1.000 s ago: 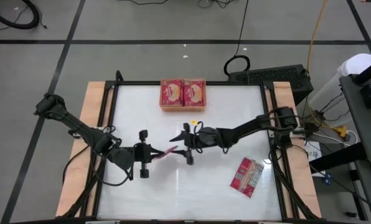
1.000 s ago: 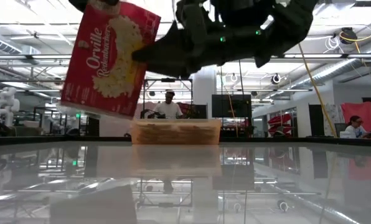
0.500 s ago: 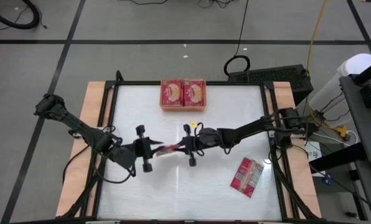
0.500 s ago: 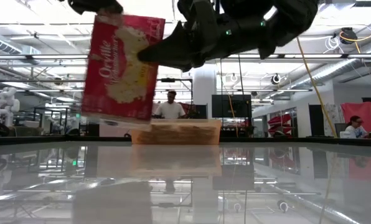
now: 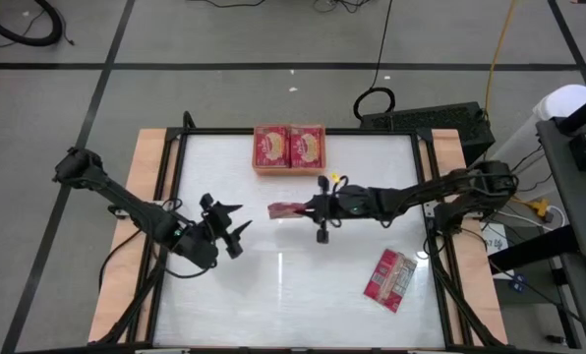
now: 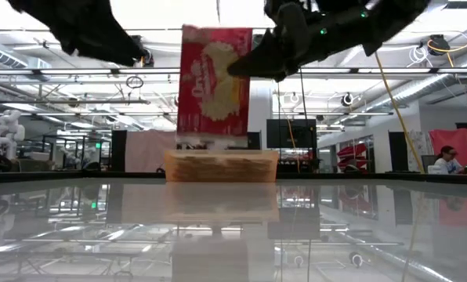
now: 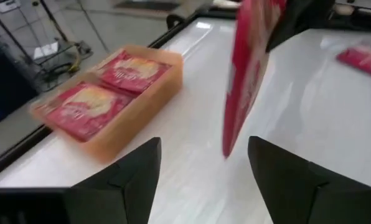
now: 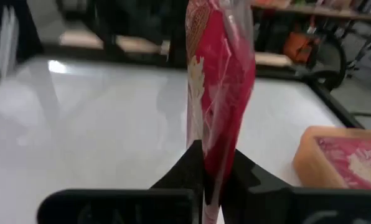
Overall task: Sort popcorn bags into baskets
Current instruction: Put the red popcorn bag into the orange bin
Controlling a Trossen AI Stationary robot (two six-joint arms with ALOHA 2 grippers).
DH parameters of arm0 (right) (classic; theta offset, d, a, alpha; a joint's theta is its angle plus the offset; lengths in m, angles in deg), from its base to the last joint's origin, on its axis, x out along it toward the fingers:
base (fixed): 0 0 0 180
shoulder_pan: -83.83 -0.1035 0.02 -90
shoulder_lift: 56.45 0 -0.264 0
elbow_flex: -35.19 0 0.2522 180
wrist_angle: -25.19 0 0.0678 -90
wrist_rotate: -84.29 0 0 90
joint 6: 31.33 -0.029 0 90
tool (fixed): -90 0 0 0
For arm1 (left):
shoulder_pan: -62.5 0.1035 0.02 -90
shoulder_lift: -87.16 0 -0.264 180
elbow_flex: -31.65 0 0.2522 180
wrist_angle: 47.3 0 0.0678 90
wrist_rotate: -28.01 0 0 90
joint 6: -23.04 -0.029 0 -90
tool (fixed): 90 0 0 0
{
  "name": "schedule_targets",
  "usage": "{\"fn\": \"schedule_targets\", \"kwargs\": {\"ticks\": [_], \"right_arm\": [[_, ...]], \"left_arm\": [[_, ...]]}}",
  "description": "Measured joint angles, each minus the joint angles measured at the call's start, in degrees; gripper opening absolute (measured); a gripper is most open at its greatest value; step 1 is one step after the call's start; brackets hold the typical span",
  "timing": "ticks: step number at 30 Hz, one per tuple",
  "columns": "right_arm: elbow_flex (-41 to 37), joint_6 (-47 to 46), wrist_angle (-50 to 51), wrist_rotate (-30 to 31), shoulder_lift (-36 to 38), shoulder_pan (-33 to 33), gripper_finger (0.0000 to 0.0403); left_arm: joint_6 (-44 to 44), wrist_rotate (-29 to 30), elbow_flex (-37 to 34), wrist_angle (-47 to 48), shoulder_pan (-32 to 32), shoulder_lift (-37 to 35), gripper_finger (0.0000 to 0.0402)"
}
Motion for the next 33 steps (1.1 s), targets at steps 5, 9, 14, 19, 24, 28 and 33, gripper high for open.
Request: {"fn": "schedule_targets", "kwargs": {"ticks": [5, 9, 14, 19, 24, 28, 33], "right_arm": [[-4.55, -2.75, -11.40, -4.28, 0.89, 0.80, 0.0010], [-5.58, -4.22, -14.65, -7.19, 0.85, 1.43, 0.0010], [-5.63, -3.85, -15.75, -7.42, 0.83, 1.47, 0.0010], [-5.64, -3.75, -15.70, -7.45, 0.83, 1.92, 0.0009], [-5.63, -3.68, -15.73, -7.25, 0.83, 2.44, 0.0012], [-5.64, -3.81, -16.43, -7.25, 0.83, 3.09, 0.0013], [-5.62, -3.75, -16.64, -7.20, 0.83, 4.05, 0.0014]], "left_arm": [[-12.69, -2.61, -8.73, -29.17, 2.85, 0.02, 0.0246], [-21.82, -9.50, -13.96, -49.30, 6.63, 0.40, 0.0246], [-25.17, -18.83, -15.54, -55.20, 12.59, 0.38, 0.0246], [-25.66, -29.96, -15.54, -56.53, 18.16, 0.39, 0.0246], [-27.47, -35.64, -15.54, -58.39, 20.98, 0.39, 0.0231], [-28.72, -39.69, -15.54, -59.45, 22.51, 0.39, 0.0188], [-29.06, -41.28, -15.49, -60.19, 24.48, 1.73, 0.0125]]}}
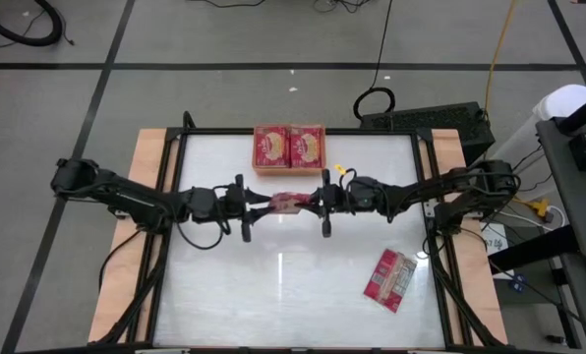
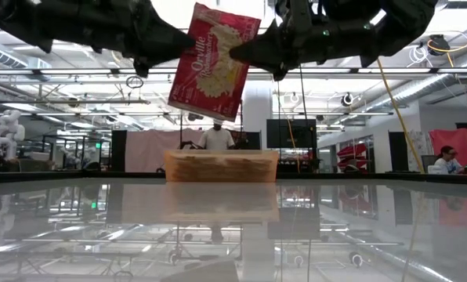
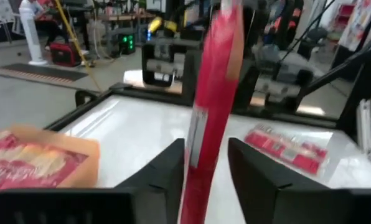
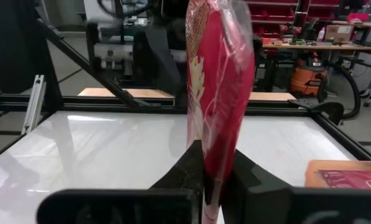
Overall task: Sort popcorn bags into baskets
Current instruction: Put the red popcorn bag into the orange bin
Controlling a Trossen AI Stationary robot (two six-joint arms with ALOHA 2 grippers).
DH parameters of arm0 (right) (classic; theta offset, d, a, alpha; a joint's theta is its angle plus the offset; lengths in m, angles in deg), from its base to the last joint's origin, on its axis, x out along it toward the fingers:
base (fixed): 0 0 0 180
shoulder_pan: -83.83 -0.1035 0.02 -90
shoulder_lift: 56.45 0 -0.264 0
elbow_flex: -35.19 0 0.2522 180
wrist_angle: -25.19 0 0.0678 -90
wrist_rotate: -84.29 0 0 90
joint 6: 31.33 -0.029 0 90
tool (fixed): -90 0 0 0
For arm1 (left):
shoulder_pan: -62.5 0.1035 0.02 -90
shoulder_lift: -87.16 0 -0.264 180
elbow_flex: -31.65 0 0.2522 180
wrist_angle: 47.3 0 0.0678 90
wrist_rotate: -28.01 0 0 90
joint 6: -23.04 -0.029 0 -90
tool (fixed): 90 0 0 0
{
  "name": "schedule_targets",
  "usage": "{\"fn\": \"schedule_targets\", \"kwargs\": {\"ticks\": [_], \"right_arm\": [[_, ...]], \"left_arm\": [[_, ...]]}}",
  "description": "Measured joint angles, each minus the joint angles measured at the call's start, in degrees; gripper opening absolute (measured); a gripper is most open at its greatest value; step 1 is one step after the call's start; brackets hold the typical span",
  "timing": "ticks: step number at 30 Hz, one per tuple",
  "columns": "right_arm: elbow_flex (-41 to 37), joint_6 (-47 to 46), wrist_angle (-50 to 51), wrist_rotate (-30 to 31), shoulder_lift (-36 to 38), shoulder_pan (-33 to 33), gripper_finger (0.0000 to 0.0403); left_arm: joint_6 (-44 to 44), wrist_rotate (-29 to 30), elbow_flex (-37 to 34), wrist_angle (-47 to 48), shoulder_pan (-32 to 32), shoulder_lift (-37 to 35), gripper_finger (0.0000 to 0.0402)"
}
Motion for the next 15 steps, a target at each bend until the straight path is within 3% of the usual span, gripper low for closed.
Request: {"fn": "schedule_targets", "kwargs": {"ticks": [10, 15], "right_arm": [[0.01, 0.04, 0.02, 0.10, 0.00, 0.50, 0.0015], [-0.01, 0.03, 0.05, 2.32, 0.00, 0.47, 0.0019]], "left_arm": [[-1.74, -3.45, 0.02, -12.92, 2.84, 8.34, 0.0104], [-2.98, -6.39, 0.02, -13.06, 4.07, 8.36, 0.0024]]}}
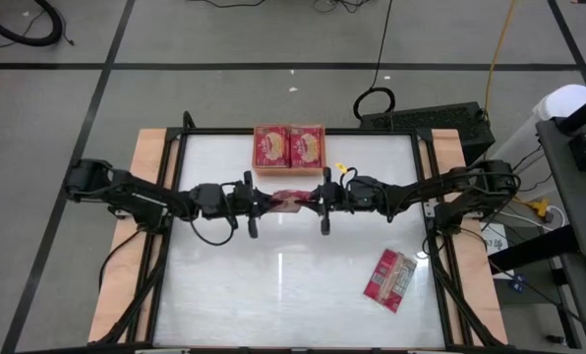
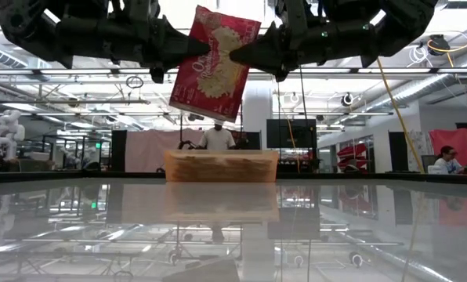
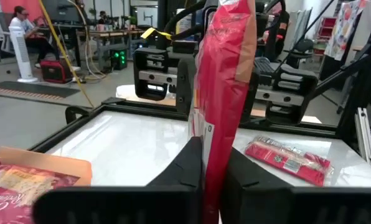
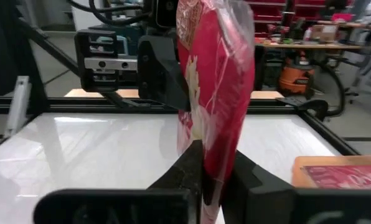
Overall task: Sort popcorn bags into baskets
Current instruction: Put the red popcorn bag into the orange bin
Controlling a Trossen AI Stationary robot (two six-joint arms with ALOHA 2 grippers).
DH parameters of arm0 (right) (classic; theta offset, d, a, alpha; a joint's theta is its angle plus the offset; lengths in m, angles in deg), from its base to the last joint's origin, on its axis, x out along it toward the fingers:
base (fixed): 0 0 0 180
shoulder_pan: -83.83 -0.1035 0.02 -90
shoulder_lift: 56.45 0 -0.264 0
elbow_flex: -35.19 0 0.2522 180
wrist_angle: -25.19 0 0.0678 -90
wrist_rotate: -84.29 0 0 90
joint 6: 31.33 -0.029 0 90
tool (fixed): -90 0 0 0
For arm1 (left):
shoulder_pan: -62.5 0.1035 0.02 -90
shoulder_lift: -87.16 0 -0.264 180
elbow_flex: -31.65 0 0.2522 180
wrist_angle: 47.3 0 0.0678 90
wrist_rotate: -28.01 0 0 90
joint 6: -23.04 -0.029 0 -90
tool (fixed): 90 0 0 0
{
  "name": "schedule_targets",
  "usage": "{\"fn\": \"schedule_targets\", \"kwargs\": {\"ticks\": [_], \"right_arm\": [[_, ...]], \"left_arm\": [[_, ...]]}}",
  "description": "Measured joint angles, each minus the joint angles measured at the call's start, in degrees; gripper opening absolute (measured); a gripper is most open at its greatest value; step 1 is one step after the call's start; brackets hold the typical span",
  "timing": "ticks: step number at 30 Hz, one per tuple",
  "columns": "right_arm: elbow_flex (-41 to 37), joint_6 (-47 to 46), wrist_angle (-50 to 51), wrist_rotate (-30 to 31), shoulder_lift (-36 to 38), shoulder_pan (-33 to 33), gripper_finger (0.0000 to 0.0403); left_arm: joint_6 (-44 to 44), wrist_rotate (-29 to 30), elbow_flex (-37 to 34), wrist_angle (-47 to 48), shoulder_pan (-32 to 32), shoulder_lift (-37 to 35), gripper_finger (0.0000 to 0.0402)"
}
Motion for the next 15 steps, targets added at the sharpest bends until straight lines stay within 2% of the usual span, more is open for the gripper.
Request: {"fn": "schedule_targets", "kwargs": {"ticks": [2, 6, 12, 15], "right_arm": [[0.01, 0.10, -0.10, 1.31, 0.00, -0.02, 0.0028], [0.01, 0.63, 0.71, 4.90, 0.22, -0.02, 0.0067], [0.07, 1.41, 12.85, 15.40, 4.90, 0.00, 0.0135], [0.01, 0.99, 18.81, 17.75, 7.57, 0.04, 0.0156]], "left_arm": [[0.21, -1.32, 0.00, 0.18, 0.79, -0.35, 0.0017], [-1.02, -2.62, -0.04, 0.51, 2.57, -1.08, 0.0028], [-2.05, -10.09, -0.09, -1.06, 9.75, -4.95, 0.0014], [-1.79, -12.06, 0.04, -1.61, 15.07, -6.00, 0.0016]]}}
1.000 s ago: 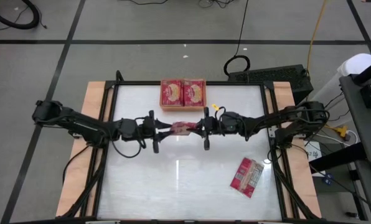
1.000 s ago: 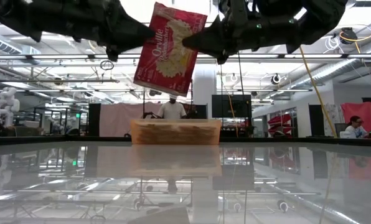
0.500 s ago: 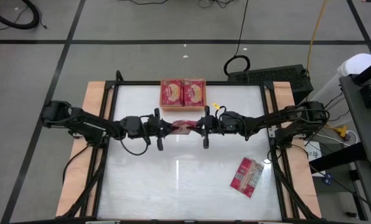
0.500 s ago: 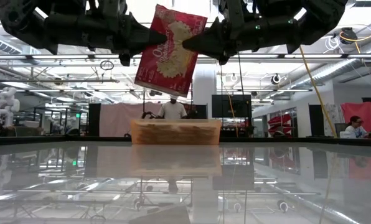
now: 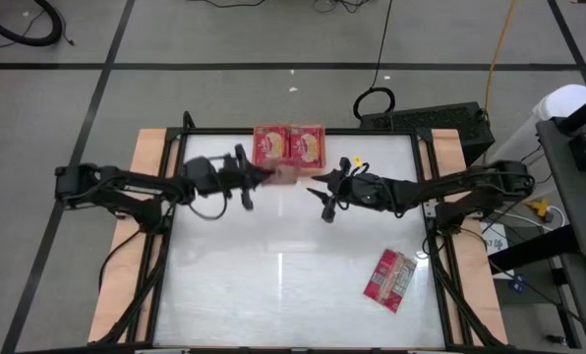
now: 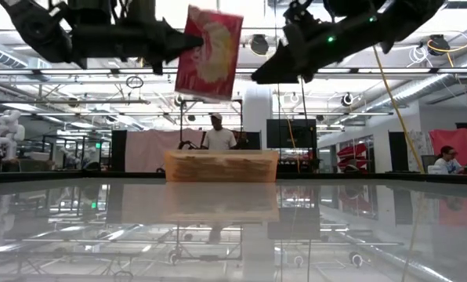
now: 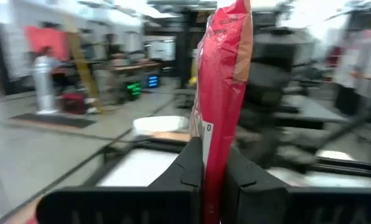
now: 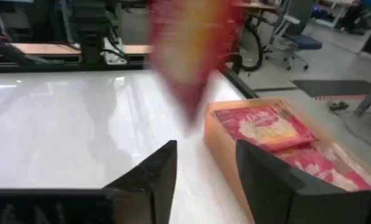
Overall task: Sort popcorn bags into baskets
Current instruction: Put the red popcorn bag into the orange bin
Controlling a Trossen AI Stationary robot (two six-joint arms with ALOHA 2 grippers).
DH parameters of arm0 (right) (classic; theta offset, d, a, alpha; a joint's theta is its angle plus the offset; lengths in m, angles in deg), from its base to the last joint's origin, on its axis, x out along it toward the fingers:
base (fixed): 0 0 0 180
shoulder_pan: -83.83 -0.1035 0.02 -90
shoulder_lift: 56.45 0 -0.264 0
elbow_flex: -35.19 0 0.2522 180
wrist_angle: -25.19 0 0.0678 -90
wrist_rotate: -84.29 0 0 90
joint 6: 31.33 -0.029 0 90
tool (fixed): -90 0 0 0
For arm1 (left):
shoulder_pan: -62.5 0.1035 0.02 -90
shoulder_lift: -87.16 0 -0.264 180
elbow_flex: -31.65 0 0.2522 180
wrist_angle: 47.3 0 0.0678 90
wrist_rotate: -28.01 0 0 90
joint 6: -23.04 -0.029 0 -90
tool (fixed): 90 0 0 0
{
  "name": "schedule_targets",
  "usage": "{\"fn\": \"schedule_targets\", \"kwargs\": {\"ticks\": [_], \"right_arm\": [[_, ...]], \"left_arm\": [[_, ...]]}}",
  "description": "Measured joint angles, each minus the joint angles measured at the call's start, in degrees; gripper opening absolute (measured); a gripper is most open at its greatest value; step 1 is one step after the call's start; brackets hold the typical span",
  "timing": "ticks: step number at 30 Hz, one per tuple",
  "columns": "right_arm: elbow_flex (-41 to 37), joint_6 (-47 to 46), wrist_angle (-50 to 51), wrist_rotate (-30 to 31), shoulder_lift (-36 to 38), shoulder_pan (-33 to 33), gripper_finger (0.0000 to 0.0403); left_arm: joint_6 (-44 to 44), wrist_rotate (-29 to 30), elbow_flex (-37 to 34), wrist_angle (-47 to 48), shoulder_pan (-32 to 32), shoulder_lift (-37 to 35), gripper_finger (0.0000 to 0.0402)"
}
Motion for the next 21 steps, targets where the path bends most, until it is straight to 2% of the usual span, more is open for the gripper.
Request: {"fn": "schedule_targets", "kwargs": {"ticks": [5, 9, 15, 18, 21], "right_arm": [[-2.68, -3.53, 1.34, -0.71, 2.78, -0.73, 0.0168], [-6.64, -4.17, -3.98, -0.83, 3.67, -2.51, 0.0166], [-12.19, -4.02, -15.51, -0.90, 3.67, -4.34, 0.0164], [-13.60, -4.02, -18.43, -0.90, 3.60, -4.70, 0.0164], [-13.68, -4.44, -19.41, -0.93, 3.65, -4.70, 0.0164]], "left_arm": [[3.60, -4.15, -0.02, -0.81, 9.51, 0.87, 0.0031], [6.37, -9.41, -0.04, -0.43, 15.31, 2.80, 0.0014], [12.50, -10.13, 0.14, -1.05, 22.20, 7.15, 0.0025], [15.59, -10.16, 0.14, -1.04, 24.43, 10.04, 0.0036], [17.84, -10.28, 0.14, -1.02, 25.29, 13.18, 0.0026]]}}
